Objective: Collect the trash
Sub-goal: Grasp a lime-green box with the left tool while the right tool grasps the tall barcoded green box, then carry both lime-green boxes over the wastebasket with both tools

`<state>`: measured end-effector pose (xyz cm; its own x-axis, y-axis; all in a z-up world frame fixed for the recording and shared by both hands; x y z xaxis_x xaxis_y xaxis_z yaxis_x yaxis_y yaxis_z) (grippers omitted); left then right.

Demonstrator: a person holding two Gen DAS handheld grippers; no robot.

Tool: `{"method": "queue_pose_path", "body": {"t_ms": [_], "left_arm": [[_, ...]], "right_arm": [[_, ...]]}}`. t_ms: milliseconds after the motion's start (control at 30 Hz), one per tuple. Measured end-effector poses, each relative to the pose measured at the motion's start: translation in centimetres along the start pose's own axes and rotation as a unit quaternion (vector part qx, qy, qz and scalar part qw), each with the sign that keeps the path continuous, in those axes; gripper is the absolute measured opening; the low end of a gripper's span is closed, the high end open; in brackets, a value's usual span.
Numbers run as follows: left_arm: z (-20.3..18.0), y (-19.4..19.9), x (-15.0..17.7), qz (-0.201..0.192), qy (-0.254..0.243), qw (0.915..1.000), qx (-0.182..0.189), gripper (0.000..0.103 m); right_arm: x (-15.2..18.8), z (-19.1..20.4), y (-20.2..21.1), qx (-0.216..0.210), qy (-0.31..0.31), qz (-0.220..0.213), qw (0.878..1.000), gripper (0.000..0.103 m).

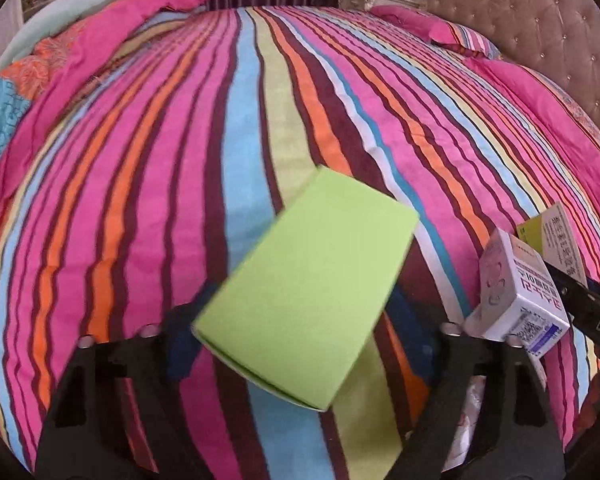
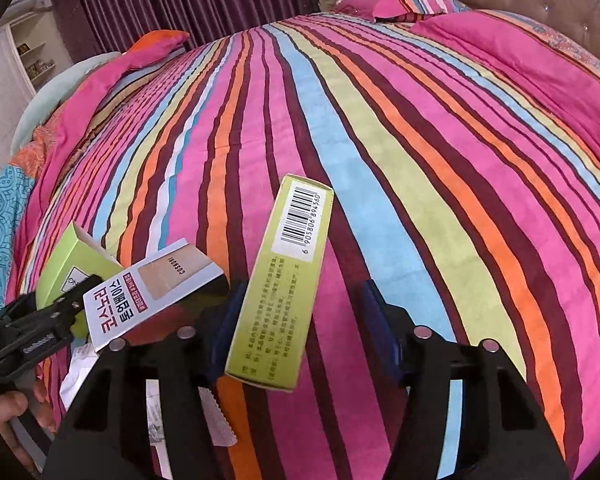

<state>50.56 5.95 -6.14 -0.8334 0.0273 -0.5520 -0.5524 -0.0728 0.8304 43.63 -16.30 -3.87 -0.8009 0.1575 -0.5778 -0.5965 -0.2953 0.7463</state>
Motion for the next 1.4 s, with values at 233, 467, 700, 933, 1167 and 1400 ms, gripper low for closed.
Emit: {"method": "queue_pose_path", "body": {"t_ms": [233, 467, 700, 933, 1167, 1400], "left_arm": [[-0.1, 0.4, 0.5, 0.001, -0.010, 0.9998, -0.017, 0.059], [0.6, 1.1, 0.8, 0.009, 0.015, 0.9997, -0.018, 0.056], [0.8, 3.4, 1.7, -0.002, 0.020, 0.9995, -0.023, 0.056], [1.0, 7.2, 3.5, -0.020, 0.018, 0.9991, -0.032, 0.056], [1.4, 11.0, 7.1, -0.027, 0.019, 0.9987, -0.038, 0.056], [1.0, 14.2, 11.7, -0.026, 0.020, 0.9990, -0.029, 0.056]], "right_arm": [[0.2, 0.4, 0.3, -0.009, 0.007, 0.004, 1.000, 0.023], [0.9, 0.8, 1.5, -0.019, 0.013, 0.001, 1.000, 0.022], [0.9, 0.3, 3.9, -0.008, 0.012, -0.013, 1.000, 0.022], [2.8, 0.4, 5.9, 0.003, 0.018, -0.009, 1.000, 0.022], [6.2, 0.9, 8.3, 0.004, 0.033, 0.000, 0.999, 0.022], [9.7, -0.2, 10.6, -0.003, 0.022, 0.010, 1.000, 0.022]]}}
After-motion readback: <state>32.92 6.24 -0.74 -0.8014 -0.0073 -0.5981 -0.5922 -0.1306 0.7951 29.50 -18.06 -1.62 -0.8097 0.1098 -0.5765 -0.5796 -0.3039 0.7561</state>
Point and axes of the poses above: each gripper's, at about its wrist camera, not at the fingertips, and y roughly against the way its jaws point, z to its left, x to its underside, the point moved 4 cm from there along -y, roughly the way its jaws point, and after that the axes turned 9 degrees about -x, right-handed, at the moved point
